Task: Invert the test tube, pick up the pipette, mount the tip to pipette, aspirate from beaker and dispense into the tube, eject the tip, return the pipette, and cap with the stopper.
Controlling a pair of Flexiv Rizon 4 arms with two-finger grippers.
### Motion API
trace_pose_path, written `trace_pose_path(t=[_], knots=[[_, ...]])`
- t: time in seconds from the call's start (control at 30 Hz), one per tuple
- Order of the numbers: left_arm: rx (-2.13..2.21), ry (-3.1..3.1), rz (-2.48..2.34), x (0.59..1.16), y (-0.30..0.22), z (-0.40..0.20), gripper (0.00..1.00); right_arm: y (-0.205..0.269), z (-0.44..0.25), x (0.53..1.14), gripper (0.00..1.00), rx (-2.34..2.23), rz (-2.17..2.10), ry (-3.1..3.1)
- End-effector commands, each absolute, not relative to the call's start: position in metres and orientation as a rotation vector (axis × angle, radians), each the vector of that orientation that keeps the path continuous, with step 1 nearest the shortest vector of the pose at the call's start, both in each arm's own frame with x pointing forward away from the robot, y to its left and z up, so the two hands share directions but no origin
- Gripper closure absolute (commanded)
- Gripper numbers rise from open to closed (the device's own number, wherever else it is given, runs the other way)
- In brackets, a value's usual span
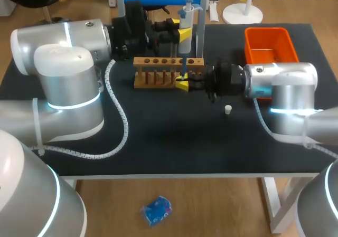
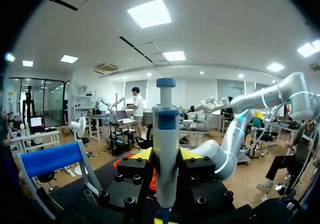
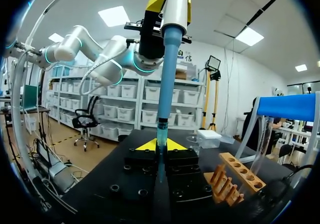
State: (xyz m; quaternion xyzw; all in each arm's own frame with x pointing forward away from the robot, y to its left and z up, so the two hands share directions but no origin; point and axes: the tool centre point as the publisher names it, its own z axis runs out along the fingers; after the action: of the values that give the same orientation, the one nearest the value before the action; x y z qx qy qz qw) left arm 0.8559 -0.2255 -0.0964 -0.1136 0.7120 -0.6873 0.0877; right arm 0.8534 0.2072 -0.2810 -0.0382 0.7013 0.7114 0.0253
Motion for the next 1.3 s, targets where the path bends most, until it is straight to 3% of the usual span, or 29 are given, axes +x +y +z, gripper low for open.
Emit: trace_pose_path(t=[0.03, 1.3], knots=[[-0.340, 2.122, -2.045, 0.8556, -0.2253, -0.1018, 1.00, 0.2082, -0.2729, 0.8514, 1.00, -0.101, 2.191, 2.161], [-0.340, 2.122, -2.045, 0.8556, -0.2253, -0.1018, 1.00, 0.2061, -0.2679, 0.8543, 1.00, 0.188, 2.126, 2.115]])
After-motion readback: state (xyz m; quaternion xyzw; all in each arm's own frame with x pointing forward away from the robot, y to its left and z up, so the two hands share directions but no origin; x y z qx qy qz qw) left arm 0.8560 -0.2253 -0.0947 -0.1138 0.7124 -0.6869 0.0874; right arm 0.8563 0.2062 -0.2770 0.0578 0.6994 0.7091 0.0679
